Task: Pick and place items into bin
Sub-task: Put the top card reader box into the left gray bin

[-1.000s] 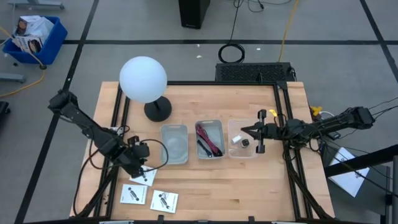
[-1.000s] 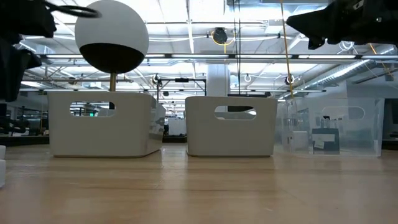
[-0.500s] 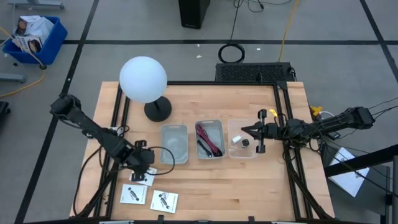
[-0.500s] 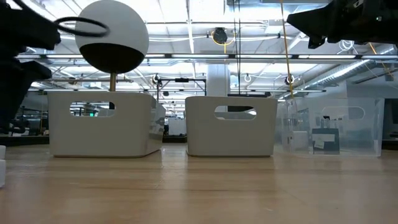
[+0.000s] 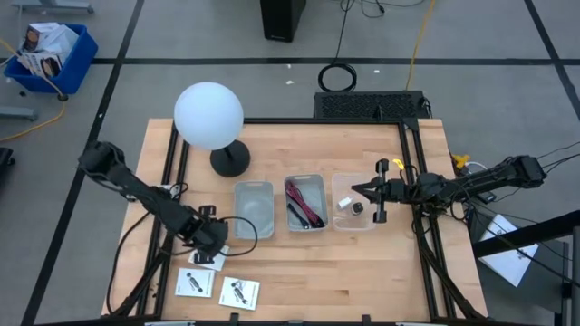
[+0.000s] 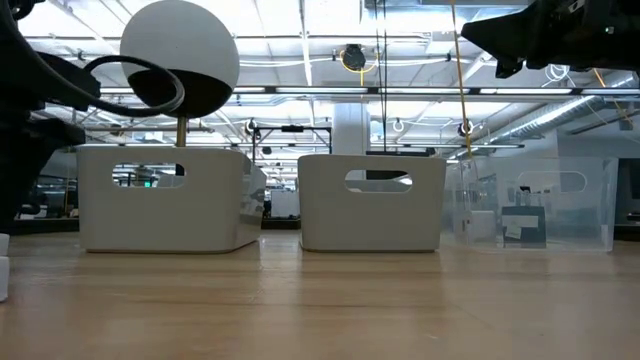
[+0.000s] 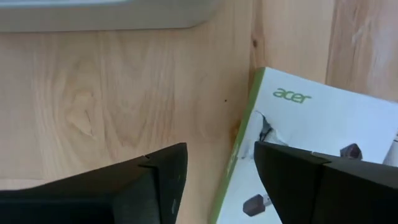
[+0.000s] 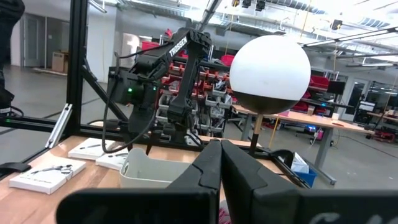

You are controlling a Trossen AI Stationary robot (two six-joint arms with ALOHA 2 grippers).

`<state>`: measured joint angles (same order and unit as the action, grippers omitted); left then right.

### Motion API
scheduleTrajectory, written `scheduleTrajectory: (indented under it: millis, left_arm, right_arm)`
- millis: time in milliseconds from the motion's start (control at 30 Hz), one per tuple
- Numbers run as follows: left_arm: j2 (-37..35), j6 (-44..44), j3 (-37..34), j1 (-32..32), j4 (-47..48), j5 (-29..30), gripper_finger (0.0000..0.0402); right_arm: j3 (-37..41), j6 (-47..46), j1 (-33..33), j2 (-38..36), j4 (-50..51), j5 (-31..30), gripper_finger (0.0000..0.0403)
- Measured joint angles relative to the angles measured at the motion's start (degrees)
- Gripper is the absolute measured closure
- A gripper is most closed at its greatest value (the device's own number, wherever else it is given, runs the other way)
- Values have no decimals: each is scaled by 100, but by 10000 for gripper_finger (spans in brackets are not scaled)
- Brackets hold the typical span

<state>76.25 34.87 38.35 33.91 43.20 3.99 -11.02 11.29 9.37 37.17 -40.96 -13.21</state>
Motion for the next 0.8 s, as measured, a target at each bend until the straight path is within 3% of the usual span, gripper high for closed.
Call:
scheduleTrajectory:
  millis: [600, 700, 800]
  left_arm:
    - [645, -13, 13, -2, -435, -234, 224]
    - [647, -38, 13, 0, -460, -296, 248]
    - [651, -102, 13, 24, -509, -412, 304]
  right_arm:
    - [2, 13, 0, 0, -55, 2, 399]
    - [0, 33, 0, 0, -61, 2, 399]
    - [2, 35, 0, 0, -63, 2, 399]
